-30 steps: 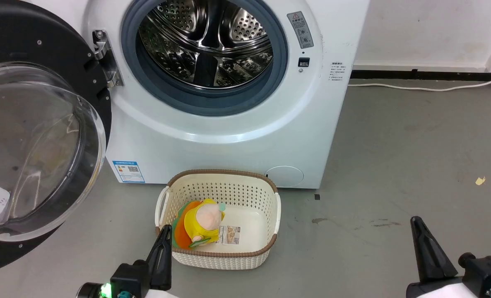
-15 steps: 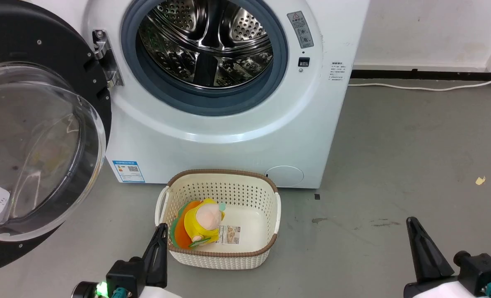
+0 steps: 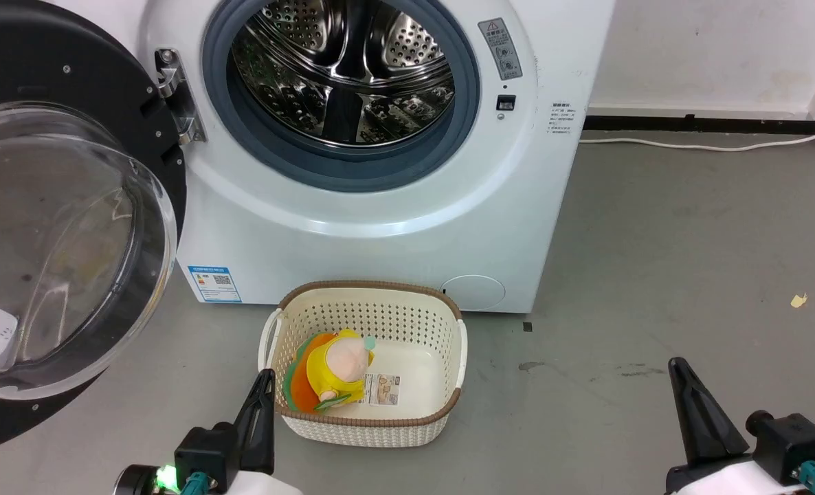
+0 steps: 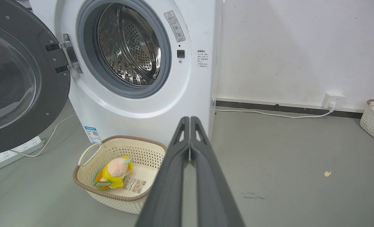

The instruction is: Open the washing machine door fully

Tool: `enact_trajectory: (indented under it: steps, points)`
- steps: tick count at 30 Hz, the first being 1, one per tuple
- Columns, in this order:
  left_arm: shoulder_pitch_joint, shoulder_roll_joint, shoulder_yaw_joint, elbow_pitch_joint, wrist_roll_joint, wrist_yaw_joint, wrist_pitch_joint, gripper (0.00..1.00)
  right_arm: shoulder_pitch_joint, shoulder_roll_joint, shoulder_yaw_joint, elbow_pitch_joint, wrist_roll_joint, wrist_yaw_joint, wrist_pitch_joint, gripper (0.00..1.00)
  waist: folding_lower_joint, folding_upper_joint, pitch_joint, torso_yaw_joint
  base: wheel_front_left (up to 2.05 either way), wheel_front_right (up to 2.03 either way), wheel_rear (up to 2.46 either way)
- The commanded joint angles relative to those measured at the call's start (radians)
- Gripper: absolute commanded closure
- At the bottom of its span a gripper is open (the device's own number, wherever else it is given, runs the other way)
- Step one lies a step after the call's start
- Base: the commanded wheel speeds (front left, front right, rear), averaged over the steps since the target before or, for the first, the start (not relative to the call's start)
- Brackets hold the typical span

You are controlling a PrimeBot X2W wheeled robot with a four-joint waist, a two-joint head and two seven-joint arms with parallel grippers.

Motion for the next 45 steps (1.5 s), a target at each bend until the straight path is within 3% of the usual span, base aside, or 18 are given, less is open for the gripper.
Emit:
enact_trajectory:
  steps: [1,45]
  points:
    - [-0.010,-0.005,0.007,-0.006,0.009,-0.003,0.006,1.00,-0.009,0.002,0.002,-0.005,-0.008,0.000,0.006,1.00,0.0000,-0.0001,0.000,0.000,0.00,0.00,0.00]
    - [-0.025,-0.012,0.056,-0.049,0.041,-0.014,0.096,1.00,-0.031,0.003,0.029,-0.033,-0.042,0.000,0.096,1.00,0.0000,-0.0001,0.003,0.008,0.00,0.00,0.00]
